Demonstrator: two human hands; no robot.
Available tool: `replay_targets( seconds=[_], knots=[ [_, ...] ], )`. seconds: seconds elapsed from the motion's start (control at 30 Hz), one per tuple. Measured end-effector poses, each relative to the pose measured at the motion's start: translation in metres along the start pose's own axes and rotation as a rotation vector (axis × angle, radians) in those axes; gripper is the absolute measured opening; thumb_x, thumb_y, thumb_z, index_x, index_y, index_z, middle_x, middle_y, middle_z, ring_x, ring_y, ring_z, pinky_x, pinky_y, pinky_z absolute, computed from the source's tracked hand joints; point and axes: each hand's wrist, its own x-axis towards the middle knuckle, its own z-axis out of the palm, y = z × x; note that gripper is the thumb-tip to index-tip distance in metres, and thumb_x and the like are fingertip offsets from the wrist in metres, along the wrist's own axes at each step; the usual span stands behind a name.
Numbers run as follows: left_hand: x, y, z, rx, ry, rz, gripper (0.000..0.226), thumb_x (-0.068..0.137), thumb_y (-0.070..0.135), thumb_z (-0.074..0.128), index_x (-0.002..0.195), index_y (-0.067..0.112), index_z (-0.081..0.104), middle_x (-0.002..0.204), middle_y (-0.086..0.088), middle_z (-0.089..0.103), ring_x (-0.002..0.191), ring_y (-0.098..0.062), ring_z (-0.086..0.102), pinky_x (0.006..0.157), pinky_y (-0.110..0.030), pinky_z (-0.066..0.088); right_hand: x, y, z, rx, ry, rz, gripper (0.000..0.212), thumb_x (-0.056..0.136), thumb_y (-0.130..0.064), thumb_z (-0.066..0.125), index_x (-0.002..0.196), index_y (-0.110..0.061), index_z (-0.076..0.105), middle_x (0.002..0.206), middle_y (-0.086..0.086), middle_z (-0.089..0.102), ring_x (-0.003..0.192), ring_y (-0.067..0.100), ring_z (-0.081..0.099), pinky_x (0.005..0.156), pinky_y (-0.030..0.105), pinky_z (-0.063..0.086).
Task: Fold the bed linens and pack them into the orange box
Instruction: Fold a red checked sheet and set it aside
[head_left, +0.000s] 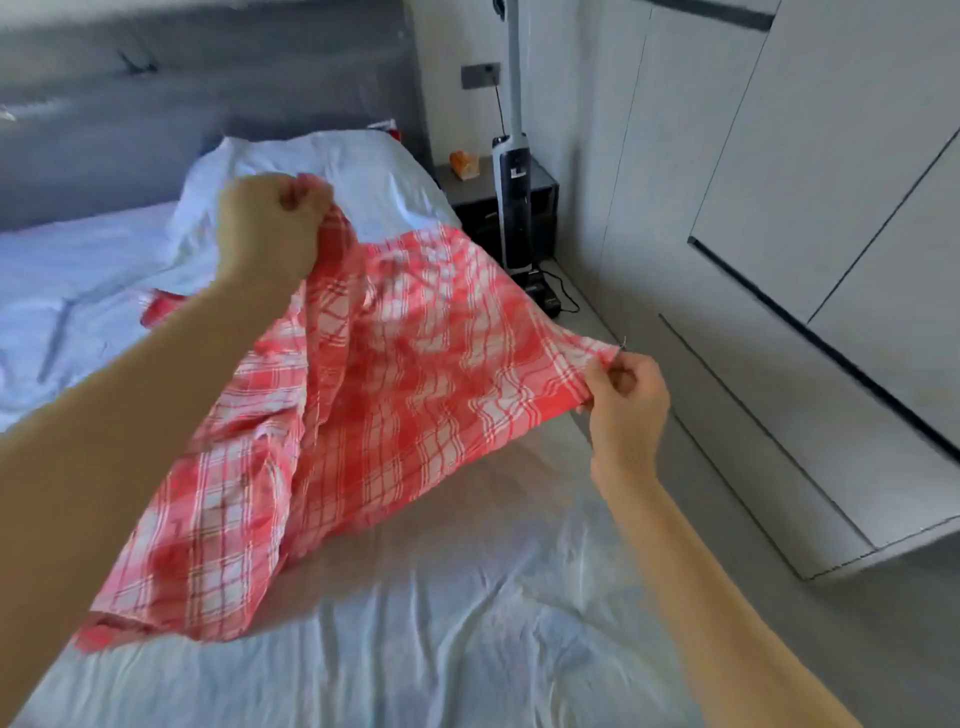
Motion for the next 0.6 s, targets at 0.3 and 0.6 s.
replay_targets(
  seconds=[0.3, 0.6],
  knots=[
    [-0.112, 0.058, -0.079, -0.046, -0.477, 0.127, 0.035, 0.097, 0.015, 0.048, 0.075, -0.009, 0.059, 0.06, -0.001, 0.049, 0.052, -0.008, 0.041, 0.052, -0.018, 0.033, -0.131, -0.123, 0.033, 0.048, -0.215, -0.174, 0.008, 0.085, -0.007, 0.067, 0.078, -0.011, 0.064, 0.064, 0.007, 0.068, 0.052, 0.01, 0.062, 0.05, 0.017, 0.047],
    [-0.138, 0.064, -0.101, -0.165, -0.367, 0.018, 0.021, 0.091, 0.014, 0.058, 0.08, -0.001, 0.07, 0.074, -0.017, 0.069, 0.065, -0.026, 0.061, 0.066, -0.04, 0.05, -0.152, -0.145, 0.045, -0.239, -0.344, -0.369, 0.012, 0.083, -0.014, 0.067, 0.072, -0.018, 0.067, 0.064, -0.008, 0.067, 0.063, 0.009, 0.065, 0.063, 0.037, 0.054]
  ],
)
